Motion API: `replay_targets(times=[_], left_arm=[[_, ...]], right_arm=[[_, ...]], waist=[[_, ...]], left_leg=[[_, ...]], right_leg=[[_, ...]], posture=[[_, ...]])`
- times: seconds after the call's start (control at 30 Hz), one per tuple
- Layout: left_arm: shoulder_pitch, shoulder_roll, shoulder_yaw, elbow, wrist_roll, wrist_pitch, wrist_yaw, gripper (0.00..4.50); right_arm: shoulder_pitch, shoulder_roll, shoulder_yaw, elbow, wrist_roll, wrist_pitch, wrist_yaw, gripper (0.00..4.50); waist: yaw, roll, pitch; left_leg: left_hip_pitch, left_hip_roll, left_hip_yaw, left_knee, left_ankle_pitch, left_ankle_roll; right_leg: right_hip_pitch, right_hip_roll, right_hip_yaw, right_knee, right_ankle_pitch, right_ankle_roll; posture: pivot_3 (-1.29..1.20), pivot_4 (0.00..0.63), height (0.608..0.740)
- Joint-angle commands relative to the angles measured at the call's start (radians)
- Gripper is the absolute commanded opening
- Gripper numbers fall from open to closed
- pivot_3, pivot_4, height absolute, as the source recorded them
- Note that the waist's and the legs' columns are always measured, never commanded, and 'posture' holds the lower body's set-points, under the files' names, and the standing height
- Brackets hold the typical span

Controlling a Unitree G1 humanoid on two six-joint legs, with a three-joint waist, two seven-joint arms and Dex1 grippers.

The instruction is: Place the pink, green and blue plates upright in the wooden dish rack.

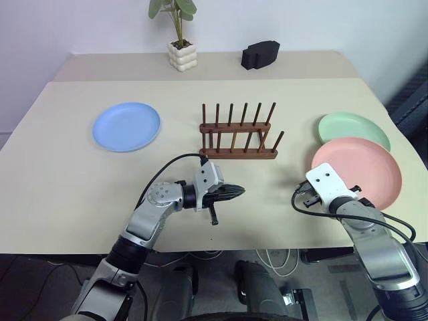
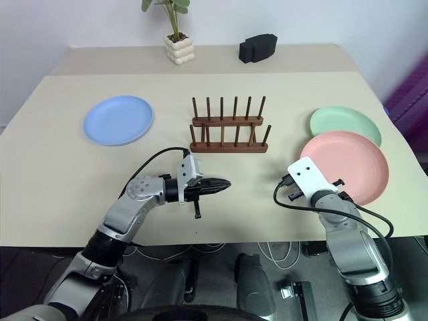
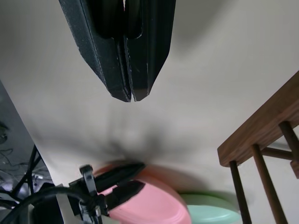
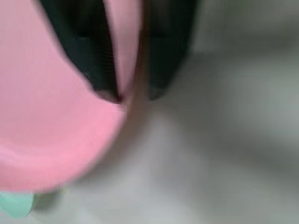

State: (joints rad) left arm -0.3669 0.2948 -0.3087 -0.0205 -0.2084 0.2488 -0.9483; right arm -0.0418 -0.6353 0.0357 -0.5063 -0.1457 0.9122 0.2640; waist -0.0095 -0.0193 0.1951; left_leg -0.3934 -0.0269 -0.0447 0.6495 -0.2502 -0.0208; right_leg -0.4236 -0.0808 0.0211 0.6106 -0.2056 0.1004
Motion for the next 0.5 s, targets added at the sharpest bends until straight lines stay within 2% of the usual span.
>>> replay_targets(times=[0.03,0.33,0.5], left_arm=[[0.0,-0.003,0.008,-0.027,-0.006,-0.017,0.01,0.0],[-0.001,-0.004,0.006,-0.021,-0.008,-0.023,0.015,0.0],[-0.002,-0.007,0.012,-0.015,-0.004,-0.038,0.024,0.0]], right_arm=[[-0.008,0.009,0.003,-0.038,-0.027,0.017,-0.013,0.05],[-0.03,-0.03,0.067,-0.087,-0.146,-0.038,-0.038,0.05],[-0.095,-0.098,0.092,-0.077,-0.216,-0.277,-0.034,0.05]], waist=[[0.0,0.0,0.0],[0.0,0.0,0.0],[-0.003,0.0,0.0]], left_leg=[[0.0,0.0,0.0,0.0,0.0,0.0],[0.0,0.0,0.0,0.0,0.0,0.0],[0.0,0.0,0.0,-0.001,0.0,0.0]], right_leg=[[0.0,0.0,0.0,0.0,0.0,0.0],[0.0,0.0,0.0,0.0,-0.002,0.003],[-0.001,0.0,0.0,0.0,-0.002,0.004]], posture=[[0.0,0.15,0.731],[0.0,0.15,0.731],[0.0,0.15,0.731]])
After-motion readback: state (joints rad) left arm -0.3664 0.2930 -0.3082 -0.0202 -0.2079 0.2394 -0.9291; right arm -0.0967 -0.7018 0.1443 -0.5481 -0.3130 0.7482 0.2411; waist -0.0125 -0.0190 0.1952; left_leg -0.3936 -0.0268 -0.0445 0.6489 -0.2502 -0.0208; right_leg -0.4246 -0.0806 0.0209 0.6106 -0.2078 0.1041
